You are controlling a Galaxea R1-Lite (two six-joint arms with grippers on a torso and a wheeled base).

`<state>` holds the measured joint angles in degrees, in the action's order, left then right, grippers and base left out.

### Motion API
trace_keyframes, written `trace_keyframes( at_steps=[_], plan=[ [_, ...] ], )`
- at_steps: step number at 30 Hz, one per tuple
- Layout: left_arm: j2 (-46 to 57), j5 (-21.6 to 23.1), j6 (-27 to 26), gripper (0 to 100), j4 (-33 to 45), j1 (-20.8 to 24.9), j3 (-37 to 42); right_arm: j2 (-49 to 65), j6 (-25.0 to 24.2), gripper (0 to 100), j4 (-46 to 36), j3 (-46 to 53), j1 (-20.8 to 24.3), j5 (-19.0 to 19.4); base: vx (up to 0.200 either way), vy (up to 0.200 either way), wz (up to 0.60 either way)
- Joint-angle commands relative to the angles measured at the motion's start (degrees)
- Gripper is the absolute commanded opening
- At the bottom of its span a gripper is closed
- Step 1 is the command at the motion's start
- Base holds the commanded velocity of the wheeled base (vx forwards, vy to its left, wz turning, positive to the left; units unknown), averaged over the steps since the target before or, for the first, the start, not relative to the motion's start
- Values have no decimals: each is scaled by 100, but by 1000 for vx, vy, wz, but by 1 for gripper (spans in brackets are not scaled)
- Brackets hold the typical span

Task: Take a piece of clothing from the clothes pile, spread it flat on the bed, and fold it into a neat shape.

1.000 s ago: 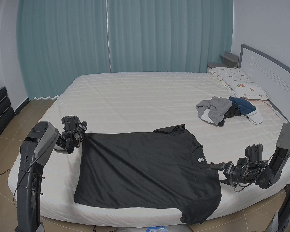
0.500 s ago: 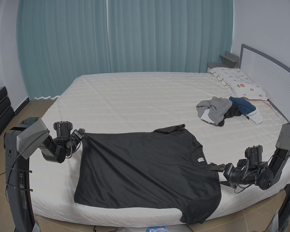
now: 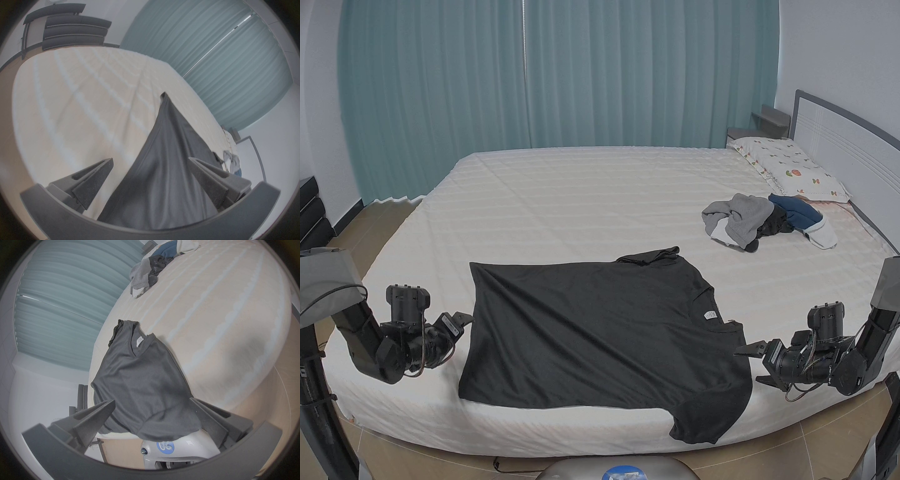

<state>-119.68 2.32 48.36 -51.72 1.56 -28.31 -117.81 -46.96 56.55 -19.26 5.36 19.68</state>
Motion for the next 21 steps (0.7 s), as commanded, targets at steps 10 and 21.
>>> trace_keyframes(
  at_steps=[10, 21],
  plan=[
    [-170, 252, 68, 100, -567, 371, 1099, -23, 2, 100, 93, 54, 9, 10, 0, 0, 0],
    [-381, 243, 51, 100, -795, 486, 1046, 4, 2, 100, 84, 63, 0, 10, 0, 0, 0]
  ],
)
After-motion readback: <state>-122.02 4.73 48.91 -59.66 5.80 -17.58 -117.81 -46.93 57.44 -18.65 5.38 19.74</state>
